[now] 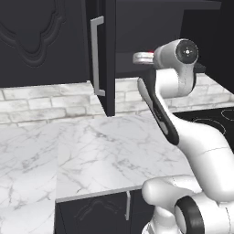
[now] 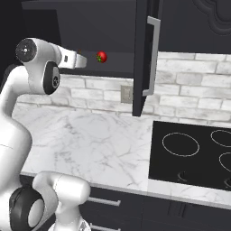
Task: Pick the tomato from the counter and place it in the cabinet. Then close the cabinet.
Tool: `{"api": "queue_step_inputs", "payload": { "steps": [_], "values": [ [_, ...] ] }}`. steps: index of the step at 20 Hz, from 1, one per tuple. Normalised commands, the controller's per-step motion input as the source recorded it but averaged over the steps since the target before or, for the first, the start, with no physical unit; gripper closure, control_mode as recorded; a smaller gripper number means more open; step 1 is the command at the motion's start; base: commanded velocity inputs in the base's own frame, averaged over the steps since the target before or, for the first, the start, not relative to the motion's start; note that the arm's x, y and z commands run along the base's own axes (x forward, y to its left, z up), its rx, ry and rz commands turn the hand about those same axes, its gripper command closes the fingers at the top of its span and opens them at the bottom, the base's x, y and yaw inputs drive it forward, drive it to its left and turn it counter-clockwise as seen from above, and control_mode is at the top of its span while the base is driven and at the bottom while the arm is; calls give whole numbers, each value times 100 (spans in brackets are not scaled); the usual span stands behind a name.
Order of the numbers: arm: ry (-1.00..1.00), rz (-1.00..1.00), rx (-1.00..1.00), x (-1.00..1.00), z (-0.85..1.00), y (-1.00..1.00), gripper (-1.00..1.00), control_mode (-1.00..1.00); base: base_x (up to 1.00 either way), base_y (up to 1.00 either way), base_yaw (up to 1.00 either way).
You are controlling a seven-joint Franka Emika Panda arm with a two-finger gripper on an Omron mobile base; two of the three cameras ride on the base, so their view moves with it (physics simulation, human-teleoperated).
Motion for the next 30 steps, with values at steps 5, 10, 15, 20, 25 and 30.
{"api": "queue_step_inputs", "payload": {
  "steps": [5,10,15,20,25,30],
  "values": [
    [0,0,-17,-87,0,33,-100,-100,0,0,0],
    [-3,0,-10,-97,0,12,-100,-100,0,0,0],
    [-1,0,-10,-84,0,16,-100,-100,0,0,0],
    [5,3,-19,-61,5,38,-100,-100,0,0,0],
    [18,5,-22,-53,9,49,-100,-100,0,0,0],
    [21,3,-18,-60,3,43,-100,-100,0,0,0]
  ]
}}
